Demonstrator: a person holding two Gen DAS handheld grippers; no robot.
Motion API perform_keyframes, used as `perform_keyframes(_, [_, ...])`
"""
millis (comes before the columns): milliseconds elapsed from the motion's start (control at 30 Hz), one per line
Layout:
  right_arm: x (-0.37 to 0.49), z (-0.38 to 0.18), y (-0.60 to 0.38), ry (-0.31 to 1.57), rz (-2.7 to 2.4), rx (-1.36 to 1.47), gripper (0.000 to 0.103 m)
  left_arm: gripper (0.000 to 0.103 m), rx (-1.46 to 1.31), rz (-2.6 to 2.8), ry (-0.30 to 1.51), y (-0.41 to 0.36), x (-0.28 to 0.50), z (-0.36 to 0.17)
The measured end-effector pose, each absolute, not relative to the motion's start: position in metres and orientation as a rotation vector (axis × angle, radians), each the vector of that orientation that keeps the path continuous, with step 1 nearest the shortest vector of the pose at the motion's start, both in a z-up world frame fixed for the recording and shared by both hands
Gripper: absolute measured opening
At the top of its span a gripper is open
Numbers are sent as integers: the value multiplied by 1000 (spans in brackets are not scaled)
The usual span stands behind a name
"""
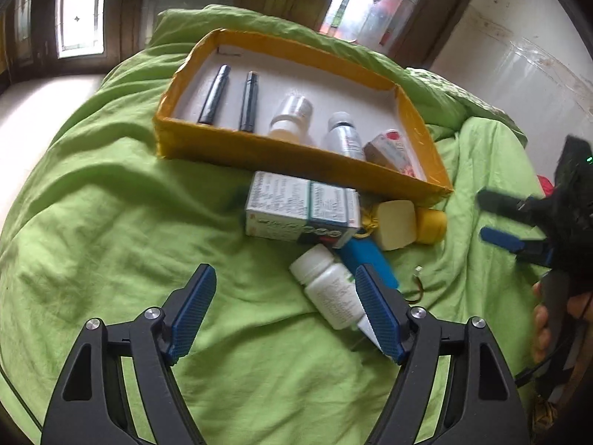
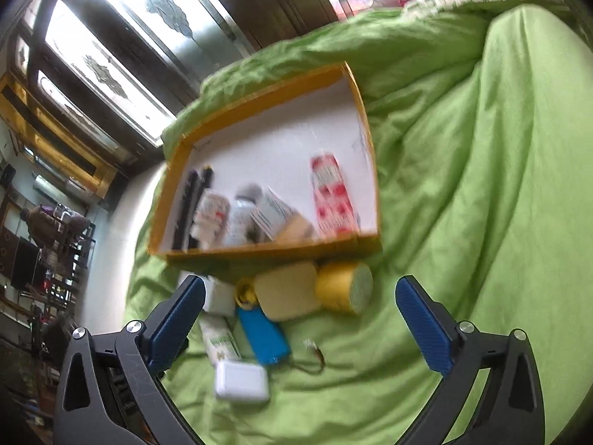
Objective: Organize rigid objects
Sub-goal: 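Open both tools and withdraw them from the tray, then grasp the green-white medicine box with the left tool while the right tool grasps the yellow square compact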
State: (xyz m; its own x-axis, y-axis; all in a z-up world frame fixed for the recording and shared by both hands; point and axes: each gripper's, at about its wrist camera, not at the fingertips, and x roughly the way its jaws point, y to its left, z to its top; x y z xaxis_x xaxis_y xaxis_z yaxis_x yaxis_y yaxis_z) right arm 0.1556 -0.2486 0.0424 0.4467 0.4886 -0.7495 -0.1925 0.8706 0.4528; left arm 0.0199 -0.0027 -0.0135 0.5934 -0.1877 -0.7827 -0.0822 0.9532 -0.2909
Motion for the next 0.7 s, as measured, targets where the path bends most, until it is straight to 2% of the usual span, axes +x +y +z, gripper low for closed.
perform_keyframes(133, [152, 22, -257, 1099, 397, 358, 101, 79, -266, -87, 938, -12, 28, -9])
perform_keyframes(300, [150, 22, -258, 1085, 429, 403, 101, 79, -221, -98, 938, -20, 47, -8])
perform_keyframes(467, [149, 8, -253, 1147, 486, 470, 101, 80, -190, -86, 947, -25, 70, -13])
perform_keyframes(567, [148, 4, -251, 1166, 498, 482, 101, 83, -170, -84, 973, -29, 82, -19])
perform_keyframes(700, [146, 3, -246, 1165, 510, 481, 101, 83, -171, -68, 1006, -27, 87, -33])
